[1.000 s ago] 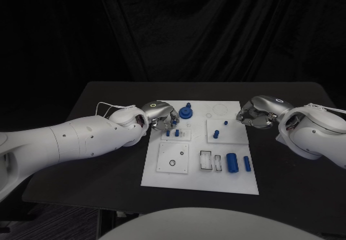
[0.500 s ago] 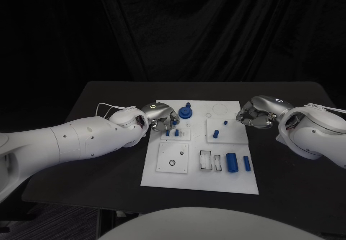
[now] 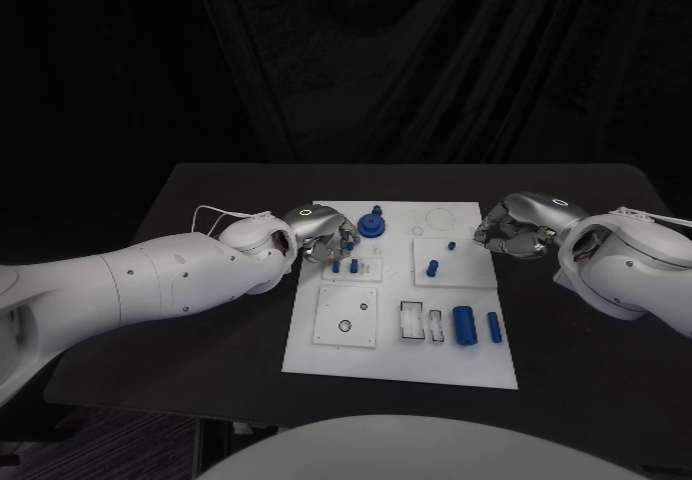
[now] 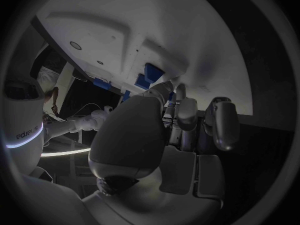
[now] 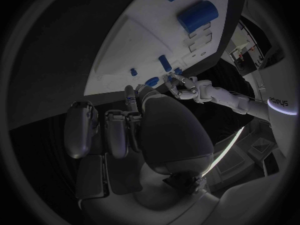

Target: Assemble the parts on the task board

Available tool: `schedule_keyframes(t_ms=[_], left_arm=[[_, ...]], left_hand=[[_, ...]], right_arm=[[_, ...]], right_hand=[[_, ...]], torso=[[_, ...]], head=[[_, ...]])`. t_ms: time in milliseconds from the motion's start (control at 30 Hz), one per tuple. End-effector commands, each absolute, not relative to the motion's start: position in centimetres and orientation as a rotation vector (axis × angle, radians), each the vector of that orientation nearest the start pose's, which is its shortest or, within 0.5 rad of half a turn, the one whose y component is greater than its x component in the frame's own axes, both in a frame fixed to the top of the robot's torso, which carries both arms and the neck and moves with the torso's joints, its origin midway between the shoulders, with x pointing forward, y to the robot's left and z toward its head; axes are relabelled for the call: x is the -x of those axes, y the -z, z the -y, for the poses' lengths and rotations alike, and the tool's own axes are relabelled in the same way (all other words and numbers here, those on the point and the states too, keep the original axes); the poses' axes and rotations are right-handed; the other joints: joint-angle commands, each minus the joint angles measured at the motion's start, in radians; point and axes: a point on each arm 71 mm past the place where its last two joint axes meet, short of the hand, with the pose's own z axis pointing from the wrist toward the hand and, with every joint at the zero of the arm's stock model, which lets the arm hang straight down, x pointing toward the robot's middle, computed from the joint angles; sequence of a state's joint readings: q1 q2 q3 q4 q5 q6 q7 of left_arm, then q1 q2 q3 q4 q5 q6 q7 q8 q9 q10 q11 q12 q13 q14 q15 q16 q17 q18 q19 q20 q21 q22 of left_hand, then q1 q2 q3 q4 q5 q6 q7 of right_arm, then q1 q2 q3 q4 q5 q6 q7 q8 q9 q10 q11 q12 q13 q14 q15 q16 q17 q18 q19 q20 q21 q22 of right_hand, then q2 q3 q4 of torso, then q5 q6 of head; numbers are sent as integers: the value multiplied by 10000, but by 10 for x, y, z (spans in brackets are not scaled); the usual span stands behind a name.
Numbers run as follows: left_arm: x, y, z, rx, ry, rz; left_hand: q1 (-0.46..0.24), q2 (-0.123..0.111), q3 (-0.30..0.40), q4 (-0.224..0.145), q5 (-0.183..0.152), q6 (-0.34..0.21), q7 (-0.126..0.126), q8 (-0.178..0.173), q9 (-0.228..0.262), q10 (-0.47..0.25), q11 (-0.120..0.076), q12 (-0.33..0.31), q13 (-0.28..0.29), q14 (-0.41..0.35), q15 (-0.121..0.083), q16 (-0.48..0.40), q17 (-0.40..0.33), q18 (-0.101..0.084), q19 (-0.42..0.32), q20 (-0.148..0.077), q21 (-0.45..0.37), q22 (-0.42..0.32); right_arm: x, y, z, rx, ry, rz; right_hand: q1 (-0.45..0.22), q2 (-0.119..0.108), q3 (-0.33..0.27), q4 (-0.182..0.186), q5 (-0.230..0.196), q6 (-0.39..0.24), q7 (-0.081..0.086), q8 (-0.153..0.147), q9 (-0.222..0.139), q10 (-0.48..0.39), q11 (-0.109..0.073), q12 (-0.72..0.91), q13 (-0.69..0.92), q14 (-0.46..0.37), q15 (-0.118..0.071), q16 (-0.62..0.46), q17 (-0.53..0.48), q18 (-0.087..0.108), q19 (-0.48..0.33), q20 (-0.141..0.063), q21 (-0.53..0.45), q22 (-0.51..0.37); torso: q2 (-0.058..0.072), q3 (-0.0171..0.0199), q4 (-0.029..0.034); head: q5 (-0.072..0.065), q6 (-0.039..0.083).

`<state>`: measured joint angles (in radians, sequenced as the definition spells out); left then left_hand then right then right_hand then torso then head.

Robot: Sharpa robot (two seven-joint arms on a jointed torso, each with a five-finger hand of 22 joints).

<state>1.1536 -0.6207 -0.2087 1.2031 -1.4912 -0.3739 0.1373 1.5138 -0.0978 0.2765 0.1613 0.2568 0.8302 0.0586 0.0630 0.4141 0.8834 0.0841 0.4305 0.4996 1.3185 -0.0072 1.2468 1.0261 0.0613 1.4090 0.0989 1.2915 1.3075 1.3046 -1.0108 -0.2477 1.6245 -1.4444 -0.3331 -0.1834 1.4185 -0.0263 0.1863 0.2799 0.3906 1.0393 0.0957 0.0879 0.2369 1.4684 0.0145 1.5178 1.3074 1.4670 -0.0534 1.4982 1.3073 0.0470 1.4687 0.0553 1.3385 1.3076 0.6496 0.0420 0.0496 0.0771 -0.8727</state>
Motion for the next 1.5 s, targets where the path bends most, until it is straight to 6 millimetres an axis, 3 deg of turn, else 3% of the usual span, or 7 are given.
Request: schedule_keyframes(t_ms=[33, 433, 833, 967, 1100, 1233, 1500], left_arm=[[-496, 276, -173, -3773, 6913, -16807], [-499, 263, -200, -3278, 6624, -14990], [-482, 235, -248, -875, 8848, -13227], [-474, 232, -257, 706, 10678, -13554], [-468, 231, -259, 2285, 12464, -13802], [-460, 230, -257, 4066, 14341, -13985], [-445, 227, -252, 7077, 17102, -13692]], left_hand=[[-94, 8, 86, -14, -120, -221, -81, -23, -66, 67, -104, 151, 57, -12, 48, 26, 48, 31, -27, 62, -3, 1774], [-118, -65, 82, -11, -310, -260, -192, 45, -138, -336, -91, 138, 153, -782, 3, -772, -1016, 209, -549, 36, -830, 1533], [-169, -54, -163, 363, -366, -73, 101, 58, -259, -3088, -131, 1117, 666, -7408, 570, -5465, -4390, 881, -7431, 314, -8403, -321], [-382, 230, -789, 852, -339, -375, -74, 51, -331, -4936, -369, 1528, 302, -9849, 395, -7282, -5654, 890, -10221, 137, -11420, -2200], [-1250, 794, -1381, 1106, 137, -733, -48, 11, -557, -6219, -130, 1054, -720, -11106, 593, -8956, -6853, 855, -11096, 346, -12316, -3082], [-1861, 1251, -2359, 1306, 1026, -1919, -23, -13, -1439, -8075, -437, -1603, -3231, -13079, 539, -12256, -9947, 1074, -13492, 513, -12502, -7143], [-2003, 2338, -4831, 1315, 576, -4631, -877, -236, -3288, -8371, -357, -2413, -4703, -13185, 955, -12468, -10261, 1123, -13564, 898, -12548, -9271]], right_arm=[[-453, 206, 262, 1212, -4524, -17897], [-450, 203, 264, 1151, -4661, -17661], [-458, 155, 248, 1333, -5334, -15905], [-461, 146, 238, 1547, -5546, -15644], [-462, 143, 234, 1806, -5629, -15469], [-461, 149, 235, 2145, -5417, -15598], [-450, 176, 238, 2967, -4747, -16373]], right_hand=[[4, -70, 56, -18, 33, 21, -10, -21, -9, 525, -17, -35, 1998, 800, -13, -66, 1583, 67, 107, -10, -32, 1916], [53, -108, 71, -59, 29, 20, -15, -22, -9, 453, -19, -117, 1908, 791, -13, -94, 1547, 75, 92, -12, -72, 1904], [673, -551, 377, -435, 142, 38, 61, -18, 3, -1626, 42, -2447, -272, 736, 35, -232, 1369, 115, 3, 19, -309, 1849], [961, -793, 698, -588, 990, -61, 155, -77, -21, -2764, 132, -3683, -1302, 688, 100, -321, 1256, 155, -89, 67, -517, 1796], [1395, -1473, 1803, -909, 4232, -219, 239, -124, -45, -5824, 149, -6760, -3755, 470, 109, -644, 876, 312, -484, 69, -1234, 1614], [1160, -1591, 2098, -1089, 3832, -411, 260, -124, 62, -6407, 209, -7324, -4264, 254, 197, -857, 617, 400, -837, 124, -1650, 1489], [445, -1574, 1771, -968, 1258, -858, 198, -97, 321, -7821, 680, -8483, -5340, -315, 534, -1361, -66, 565, -1545, 441, -2553, 1227]], torso=[[-6, -4, 6], [-20, -11, 7], [-20, -23, -27], [-55, -27, -22], [-59, -37, -16], [-65, -86, 40], [15, -341, 362]], head=[[3, 1], [36, 1], [-41, 1], [-242, 1], [-395, 1], [-585, 1], [-987, 1]])
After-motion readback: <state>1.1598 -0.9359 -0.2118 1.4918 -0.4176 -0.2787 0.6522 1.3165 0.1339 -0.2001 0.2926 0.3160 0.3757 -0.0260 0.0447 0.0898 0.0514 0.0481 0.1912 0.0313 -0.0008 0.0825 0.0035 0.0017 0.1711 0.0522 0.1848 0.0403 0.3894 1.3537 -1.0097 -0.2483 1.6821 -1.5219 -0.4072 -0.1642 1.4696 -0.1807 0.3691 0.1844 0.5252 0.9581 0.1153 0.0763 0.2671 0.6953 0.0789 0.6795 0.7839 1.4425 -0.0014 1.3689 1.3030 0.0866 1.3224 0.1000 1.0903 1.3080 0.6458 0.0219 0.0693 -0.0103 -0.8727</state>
